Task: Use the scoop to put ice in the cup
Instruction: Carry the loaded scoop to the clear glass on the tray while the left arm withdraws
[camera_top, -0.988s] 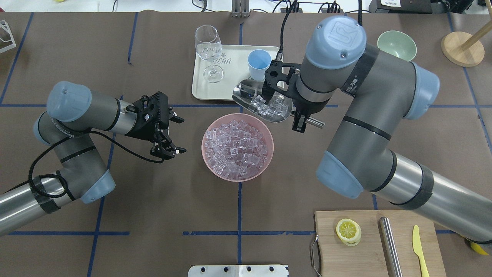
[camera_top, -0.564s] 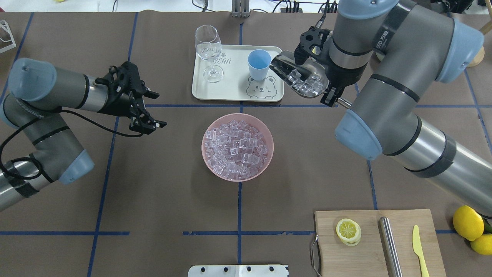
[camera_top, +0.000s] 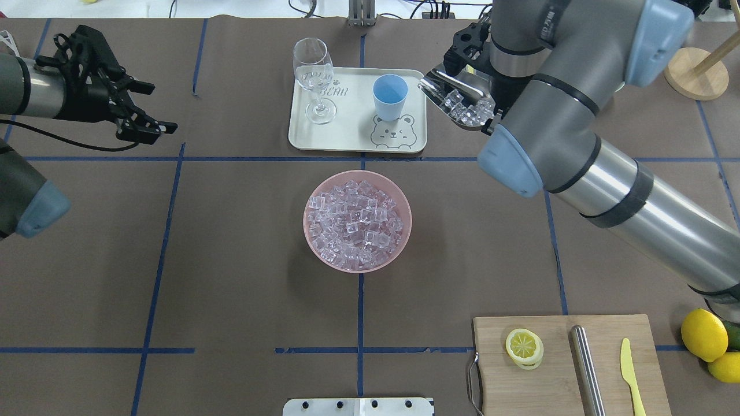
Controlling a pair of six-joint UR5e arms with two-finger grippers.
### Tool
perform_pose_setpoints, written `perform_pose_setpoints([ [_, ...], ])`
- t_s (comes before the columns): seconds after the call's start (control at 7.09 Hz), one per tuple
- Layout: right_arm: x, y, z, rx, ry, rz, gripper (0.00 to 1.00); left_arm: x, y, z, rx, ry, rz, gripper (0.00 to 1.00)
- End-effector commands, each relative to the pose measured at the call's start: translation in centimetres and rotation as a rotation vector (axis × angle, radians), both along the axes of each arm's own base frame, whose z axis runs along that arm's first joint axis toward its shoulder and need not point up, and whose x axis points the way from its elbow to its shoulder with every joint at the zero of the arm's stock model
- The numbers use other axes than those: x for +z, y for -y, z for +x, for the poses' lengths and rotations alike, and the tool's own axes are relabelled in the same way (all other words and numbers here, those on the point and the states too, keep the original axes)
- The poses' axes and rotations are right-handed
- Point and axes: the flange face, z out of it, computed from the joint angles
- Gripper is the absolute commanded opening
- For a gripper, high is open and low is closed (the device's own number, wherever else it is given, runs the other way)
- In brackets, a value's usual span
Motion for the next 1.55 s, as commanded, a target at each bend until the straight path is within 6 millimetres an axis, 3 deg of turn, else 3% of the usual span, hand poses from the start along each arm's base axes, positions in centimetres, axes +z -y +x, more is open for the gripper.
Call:
perform_pose_setpoints([
  [0.0, -1.7, 3.3, -3.1, -0.003, -0.045, -0.051, 0.0, 2.4, 1.2, -5.3, -0.086, 0.024, -0.029, 1.0],
  [0.14, -2.7, 4.7, -5.0, -0.009, -0.064, -0.072, 0.0, 3.2, 1.4, -6.7, -0.109, 0.033, -0.037, 1.0],
  [0.28, -4.9, 6.0, -6.6, -0.014, -0.072, -0.083, 0.0, 3.5, 1.8, -7.5, -0.129, 0.037, -0.045, 1.0],
  [0.85, -0.9, 7.0, -8.6, -0.025, -0.143, -0.155, 0.0, 5.1, 2.4, -8.1, -0.176, 0.064, -0.066, 1.0],
  [1.13, -0.2, 7.7, -8.6, -0.029, -0.178, -0.143, 0.0, 5.6, 2.8, -8.9, -0.19, 0.074, -0.091, 1.0],
  [1.41, -1.1, 8.4, -9.2, -0.046, -0.19, -0.14, 0.0, 5.6, 2.8, -9.2, -0.192, 0.075, -0.088, 1.0],
])
